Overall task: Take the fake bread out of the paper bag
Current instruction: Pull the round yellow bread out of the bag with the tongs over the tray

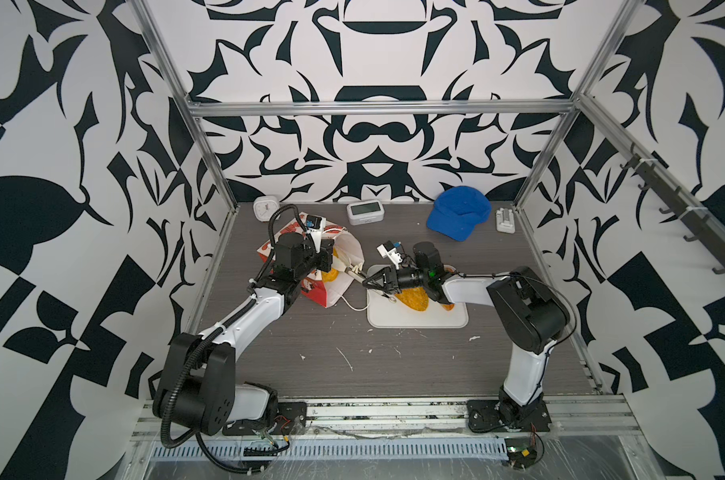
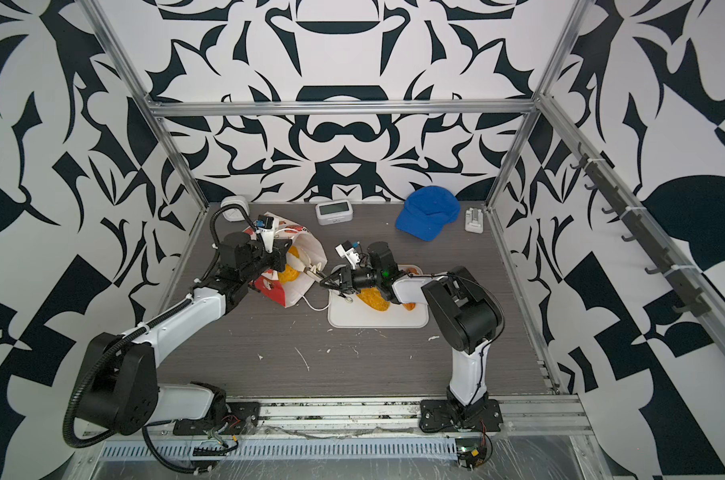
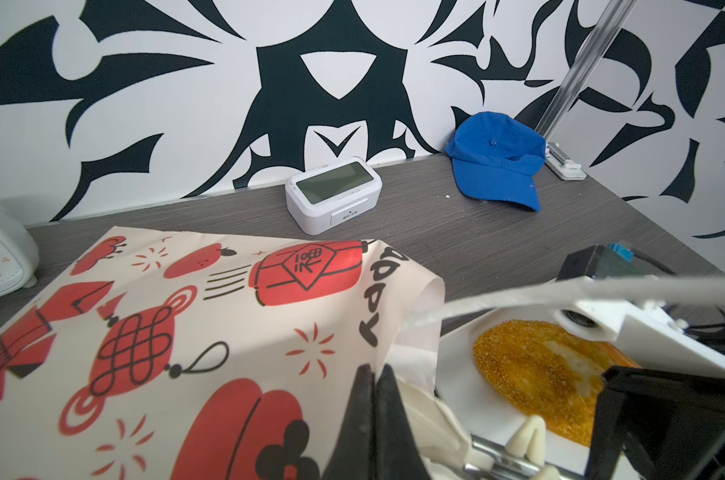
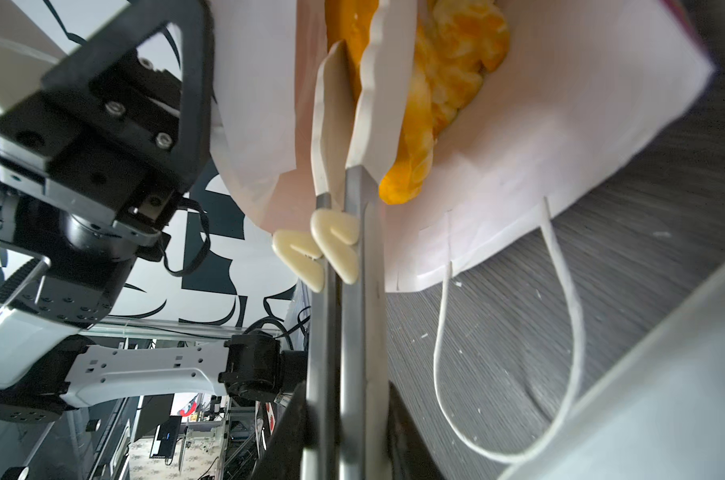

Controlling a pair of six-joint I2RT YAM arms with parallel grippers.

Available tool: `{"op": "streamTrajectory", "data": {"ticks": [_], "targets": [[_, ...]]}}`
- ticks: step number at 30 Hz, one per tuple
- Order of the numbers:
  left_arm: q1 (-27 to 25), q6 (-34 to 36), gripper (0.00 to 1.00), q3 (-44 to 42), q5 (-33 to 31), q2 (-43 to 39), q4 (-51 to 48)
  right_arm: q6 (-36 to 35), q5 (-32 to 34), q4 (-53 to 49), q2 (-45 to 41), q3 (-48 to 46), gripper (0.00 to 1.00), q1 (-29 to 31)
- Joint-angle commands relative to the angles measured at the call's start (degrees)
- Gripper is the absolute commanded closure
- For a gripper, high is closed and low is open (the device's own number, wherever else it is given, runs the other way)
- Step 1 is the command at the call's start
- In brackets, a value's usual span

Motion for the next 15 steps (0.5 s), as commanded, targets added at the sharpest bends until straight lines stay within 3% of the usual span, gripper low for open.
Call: {"op": "streamTrajectory", "data": {"ticks": [1, 15], "targets": [[0.2, -0.5, 1.00, -0.7, -1.3, 0.2, 2.1, -7.1, 1.0, -5.5, -5.6, -0.7, 1.00, -0.4], [0.1, -1.3, 1.00, -1.9, -4.3, 0.3, 5.2, -13.8, 6.1, -20.0, -17.3, -3.9, 1.00, -2.8]]}}
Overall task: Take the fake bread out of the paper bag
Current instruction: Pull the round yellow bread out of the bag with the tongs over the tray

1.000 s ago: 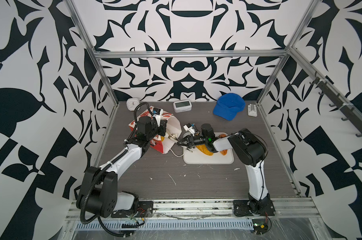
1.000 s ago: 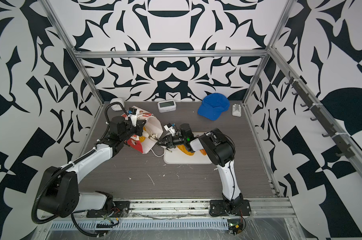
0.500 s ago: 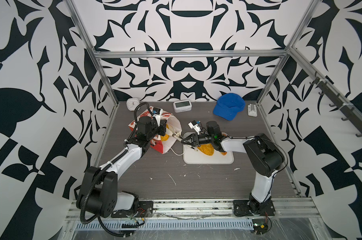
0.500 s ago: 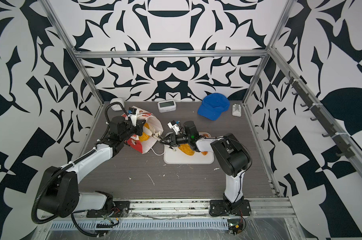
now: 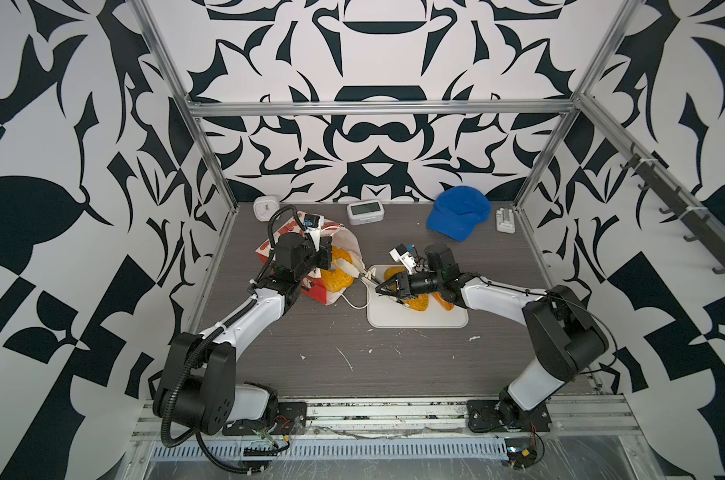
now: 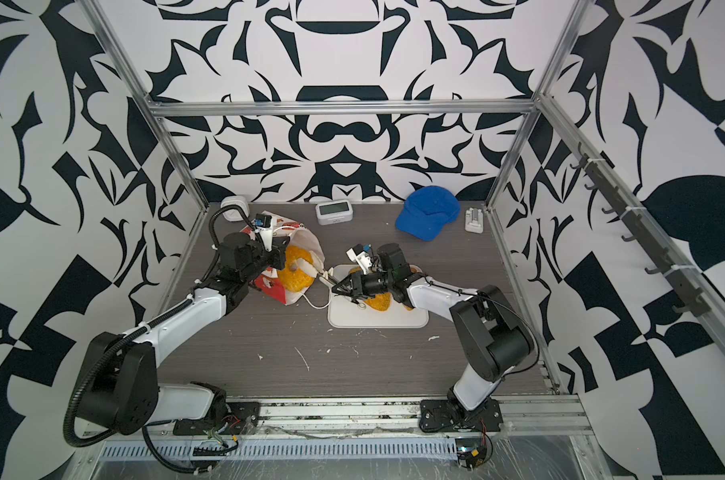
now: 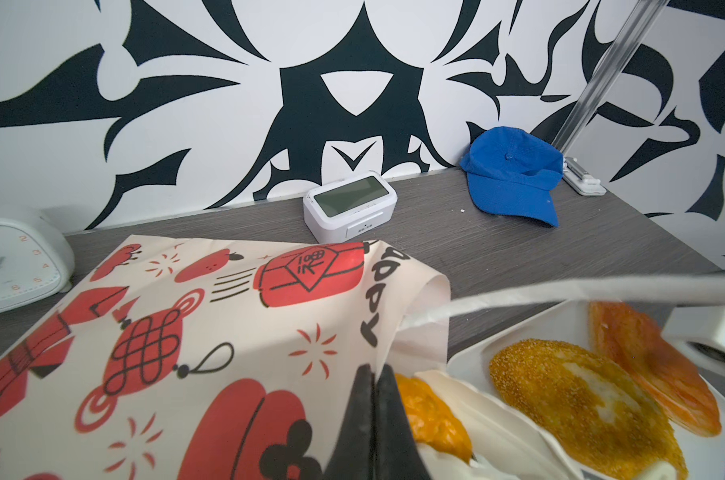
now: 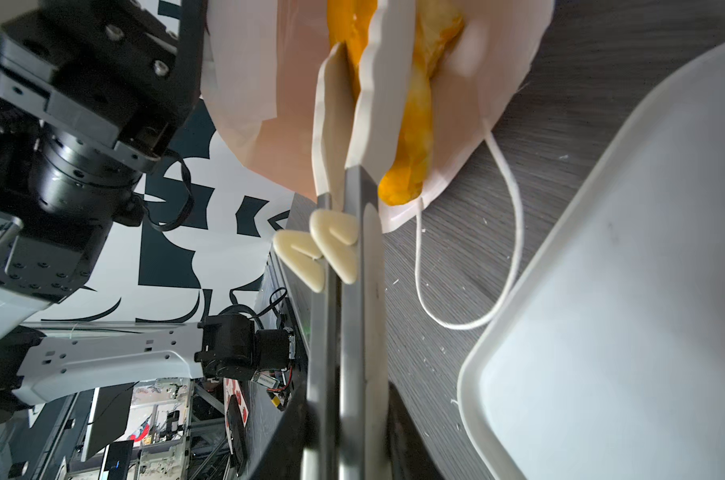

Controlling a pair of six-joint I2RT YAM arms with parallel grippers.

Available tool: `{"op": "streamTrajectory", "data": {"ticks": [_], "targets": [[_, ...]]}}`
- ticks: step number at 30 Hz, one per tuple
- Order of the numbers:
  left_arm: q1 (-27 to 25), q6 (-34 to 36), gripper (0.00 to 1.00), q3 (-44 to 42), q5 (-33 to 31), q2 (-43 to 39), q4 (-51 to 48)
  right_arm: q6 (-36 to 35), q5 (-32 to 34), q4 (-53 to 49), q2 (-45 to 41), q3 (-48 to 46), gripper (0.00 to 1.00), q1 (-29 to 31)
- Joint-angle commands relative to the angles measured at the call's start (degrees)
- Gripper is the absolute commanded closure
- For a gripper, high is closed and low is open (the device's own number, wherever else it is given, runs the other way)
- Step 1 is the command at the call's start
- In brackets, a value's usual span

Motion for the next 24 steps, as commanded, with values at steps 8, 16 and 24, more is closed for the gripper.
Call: {"op": "streamTrajectory", "data": {"ticks": [8, 16, 24], "targets": [[0.2, -1.3, 1.00, -1.4, -3.0, 1.0, 3.5, -6.4, 2.7, -7.5, -10.7, -1.9, 1.00, -2.9], [0.2, -1.7, 1.00, -1.4, -5.2, 2.4, 4.4, -7.7, 4.1, -13.2, -17.3, -3.2, 1.00, -4.1], [0.3, -1.3, 1.00, -1.4, -7.3, 3.4, 5.2, -9.2, 6.1, -21.3, -24.6, -4.0, 1.00, -5.2]]}}
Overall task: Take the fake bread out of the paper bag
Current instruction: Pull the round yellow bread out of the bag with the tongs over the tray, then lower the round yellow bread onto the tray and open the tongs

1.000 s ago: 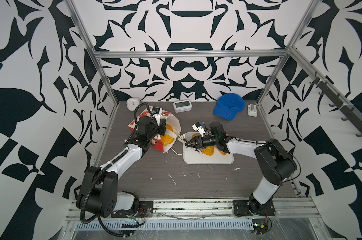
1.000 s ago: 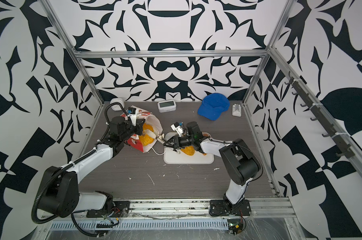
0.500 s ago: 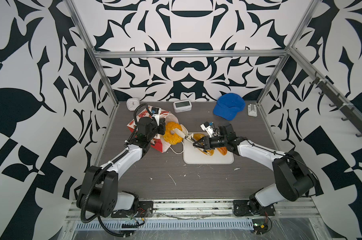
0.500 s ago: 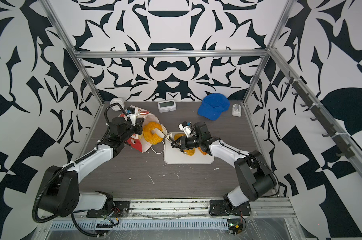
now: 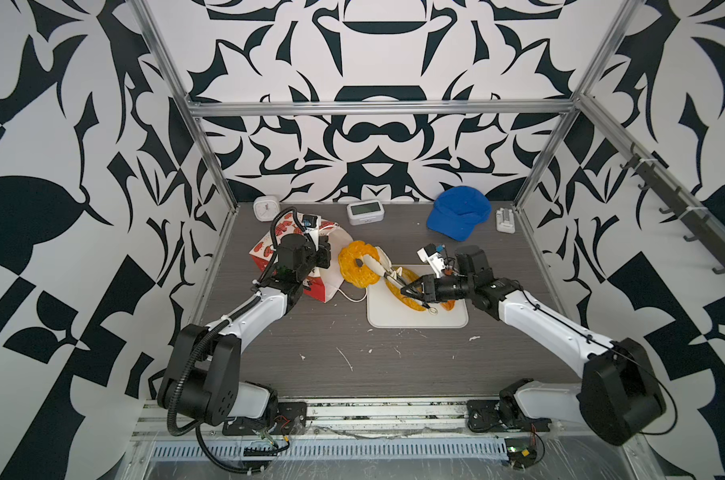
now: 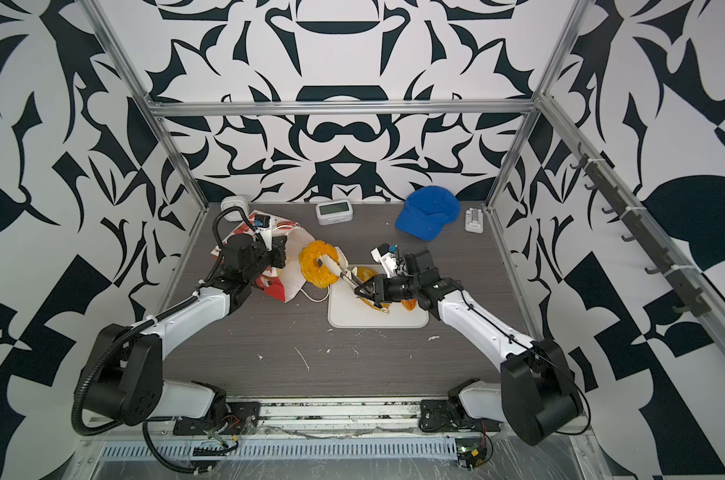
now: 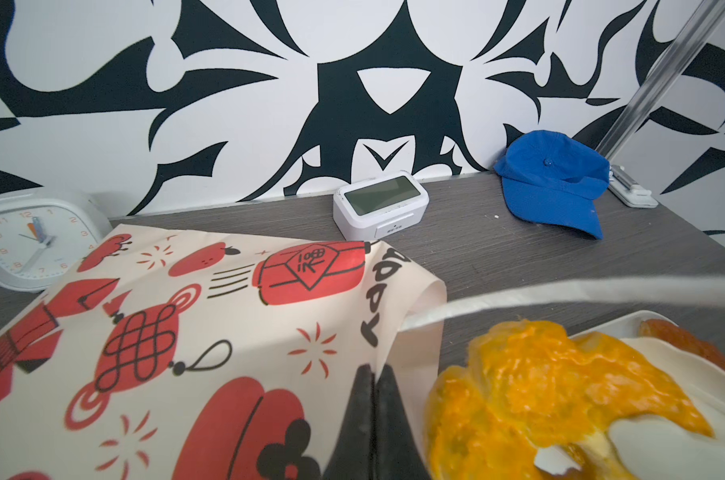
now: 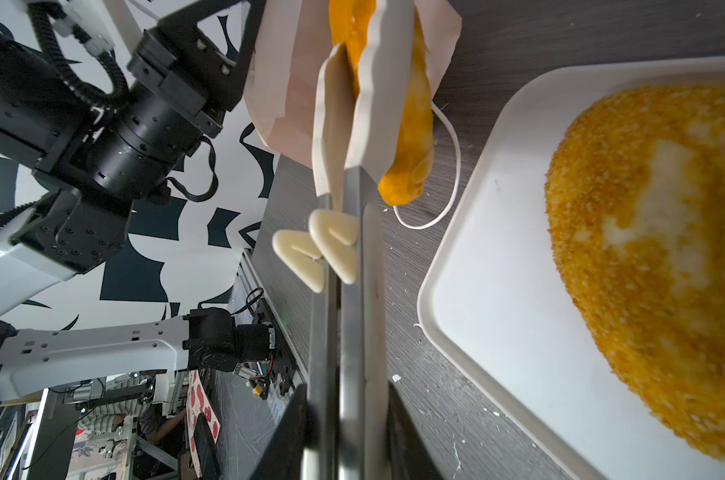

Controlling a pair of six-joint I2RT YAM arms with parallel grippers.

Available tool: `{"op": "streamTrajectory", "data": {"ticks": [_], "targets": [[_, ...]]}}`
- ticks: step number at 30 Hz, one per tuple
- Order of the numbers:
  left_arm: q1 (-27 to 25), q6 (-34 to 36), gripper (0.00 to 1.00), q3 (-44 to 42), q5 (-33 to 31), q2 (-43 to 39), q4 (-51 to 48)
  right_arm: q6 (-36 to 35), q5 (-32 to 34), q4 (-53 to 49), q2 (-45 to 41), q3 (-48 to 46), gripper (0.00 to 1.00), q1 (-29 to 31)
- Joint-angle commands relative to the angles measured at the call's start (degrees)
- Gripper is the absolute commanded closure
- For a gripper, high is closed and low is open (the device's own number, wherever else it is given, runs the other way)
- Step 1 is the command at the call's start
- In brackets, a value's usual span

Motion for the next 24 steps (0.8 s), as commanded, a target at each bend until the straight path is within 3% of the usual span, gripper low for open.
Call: {"op": "streamTrajectory", "data": {"ticks": [1, 24], "targets": [[0.2, -0.5, 1.00, -1.0, -1.9, 0.8, 2.0, -2.9, 0.3, -2.5, -4.7, 0.1, 1.00, -0.5], [1.0, -0.5, 1.00, -2.3, -2.8, 0.3, 3.7, -5.3, 2.9, -23.4, -19.0, -5.8, 1.00, -2.1]]}}
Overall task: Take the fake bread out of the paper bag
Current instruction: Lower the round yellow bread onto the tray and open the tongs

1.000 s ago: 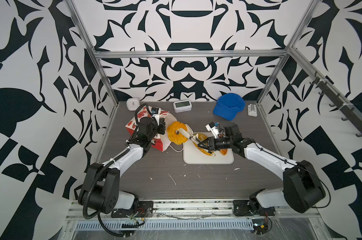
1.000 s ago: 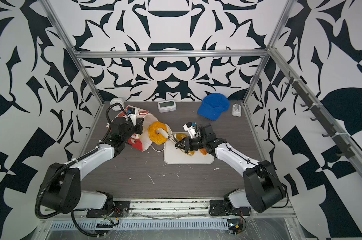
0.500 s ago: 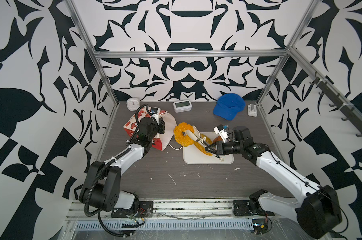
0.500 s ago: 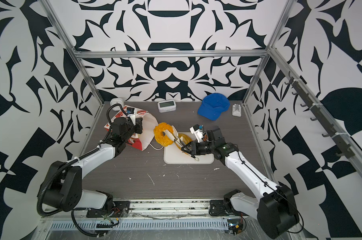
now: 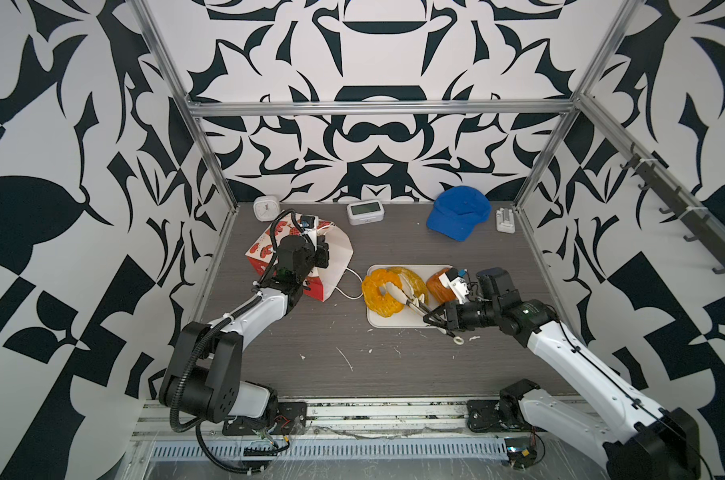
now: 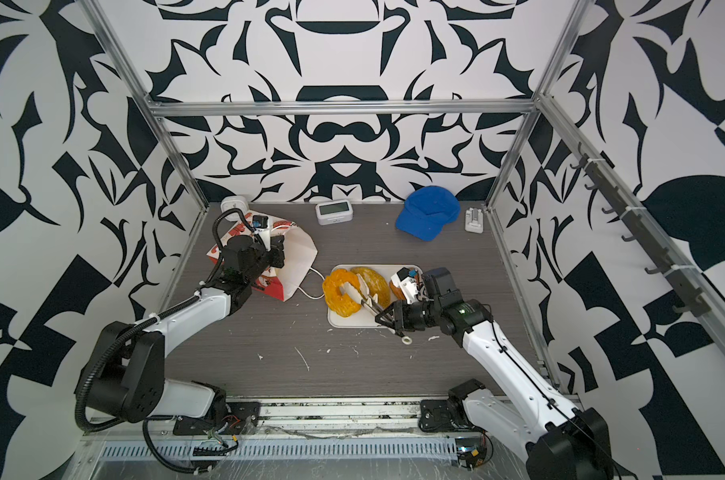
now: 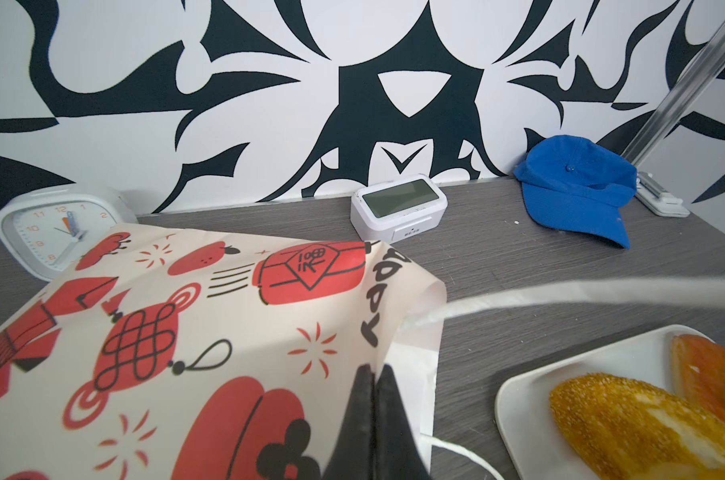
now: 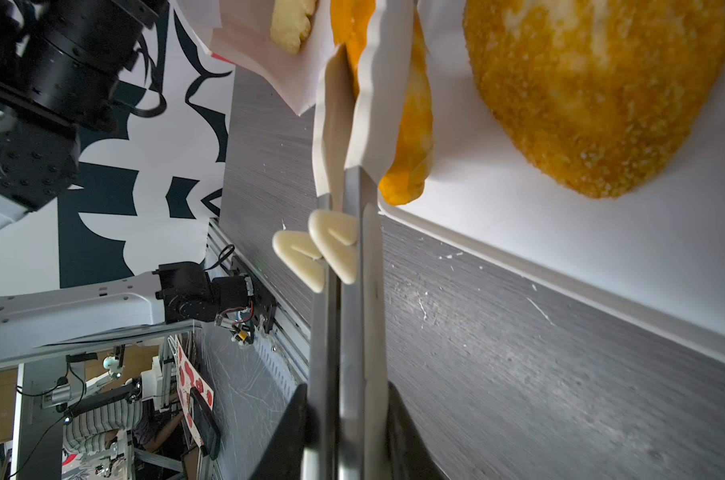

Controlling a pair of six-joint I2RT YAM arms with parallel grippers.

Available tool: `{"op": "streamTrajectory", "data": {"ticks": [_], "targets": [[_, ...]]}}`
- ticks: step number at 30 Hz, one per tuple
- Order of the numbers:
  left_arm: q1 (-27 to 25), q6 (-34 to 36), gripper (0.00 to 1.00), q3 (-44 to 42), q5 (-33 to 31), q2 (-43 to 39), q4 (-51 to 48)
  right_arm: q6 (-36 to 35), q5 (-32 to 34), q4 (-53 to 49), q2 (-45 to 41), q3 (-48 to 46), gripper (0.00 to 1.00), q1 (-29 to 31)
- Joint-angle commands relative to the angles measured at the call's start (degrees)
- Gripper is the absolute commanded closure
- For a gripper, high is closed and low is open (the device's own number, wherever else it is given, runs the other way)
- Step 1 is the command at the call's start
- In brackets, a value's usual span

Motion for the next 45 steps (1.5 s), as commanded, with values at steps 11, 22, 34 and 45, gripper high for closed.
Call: {"op": "streamTrajectory", "data": {"ticks": [11, 22, 34, 45], "targets": [[0.5, -0.5, 1.00, -1.4, -0.2, -1.2, 1.4, -5.4, 4.6, -4.4, -1.4, -0.8, 1.00, -0.3], [0.5, -0.6, 1.00, -0.9, 0.5, -0.7, 1.3, -7.5, 8.0, -7.6, -2.1, 0.9, 0.96, -0.3], [0.5, -0.6, 1.00, -0.3, 0.9, 0.0, 1.4, -6.6, 8.3, -7.3, -3.7, 1.6, 0.71, -0.3], [0.5, -0.7, 1.00, -0.6, 0.9, 0.4, 1.6, -6.6, 8.8, -6.6, -3.8, 2.0, 0.64, -0.3]]}}
